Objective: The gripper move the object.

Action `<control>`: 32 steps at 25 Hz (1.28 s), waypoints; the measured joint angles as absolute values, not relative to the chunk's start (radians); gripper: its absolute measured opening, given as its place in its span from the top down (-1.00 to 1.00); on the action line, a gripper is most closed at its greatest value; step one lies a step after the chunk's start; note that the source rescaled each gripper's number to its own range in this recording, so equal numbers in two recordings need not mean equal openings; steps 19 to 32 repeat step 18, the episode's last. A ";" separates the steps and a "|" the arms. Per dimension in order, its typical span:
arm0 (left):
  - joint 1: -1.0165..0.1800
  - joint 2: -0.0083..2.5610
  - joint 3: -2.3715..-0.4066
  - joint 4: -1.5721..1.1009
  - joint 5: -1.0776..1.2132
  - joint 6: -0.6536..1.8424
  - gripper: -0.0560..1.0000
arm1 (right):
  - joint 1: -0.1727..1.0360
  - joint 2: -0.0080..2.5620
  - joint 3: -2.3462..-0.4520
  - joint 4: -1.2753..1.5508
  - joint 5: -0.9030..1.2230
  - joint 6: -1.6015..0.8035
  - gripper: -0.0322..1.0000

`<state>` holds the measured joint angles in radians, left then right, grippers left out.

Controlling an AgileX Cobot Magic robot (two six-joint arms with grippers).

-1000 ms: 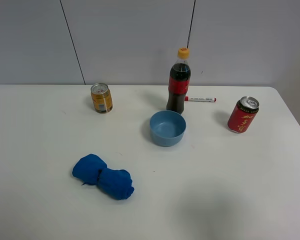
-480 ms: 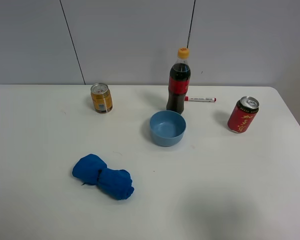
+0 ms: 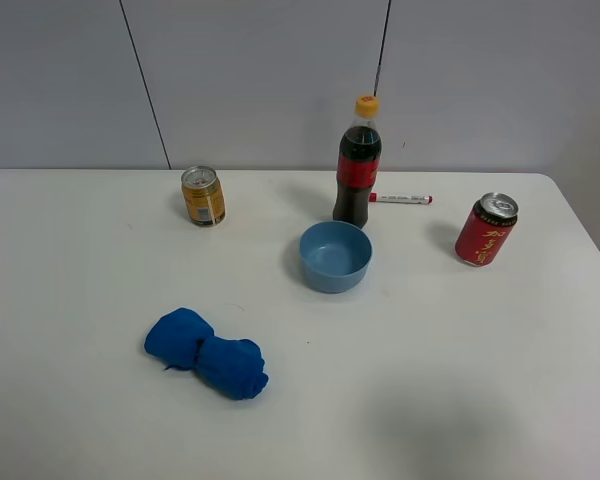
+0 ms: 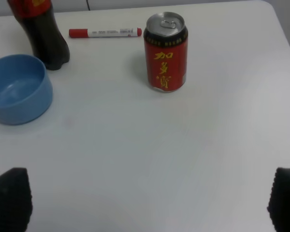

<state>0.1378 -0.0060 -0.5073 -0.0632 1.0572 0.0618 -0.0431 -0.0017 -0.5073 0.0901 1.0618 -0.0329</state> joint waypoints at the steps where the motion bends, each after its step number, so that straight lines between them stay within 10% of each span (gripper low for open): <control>1: 0.138 -0.006 -0.507 -0.063 1.057 0.062 -1.00 | -0.043 -0.002 -0.507 0.106 1.062 -0.033 -1.00; 32: 0.138 -0.006 -0.507 -0.063 1.057 0.062 -1.00 | -0.043 -0.002 -0.507 0.116 1.061 -0.033 -1.00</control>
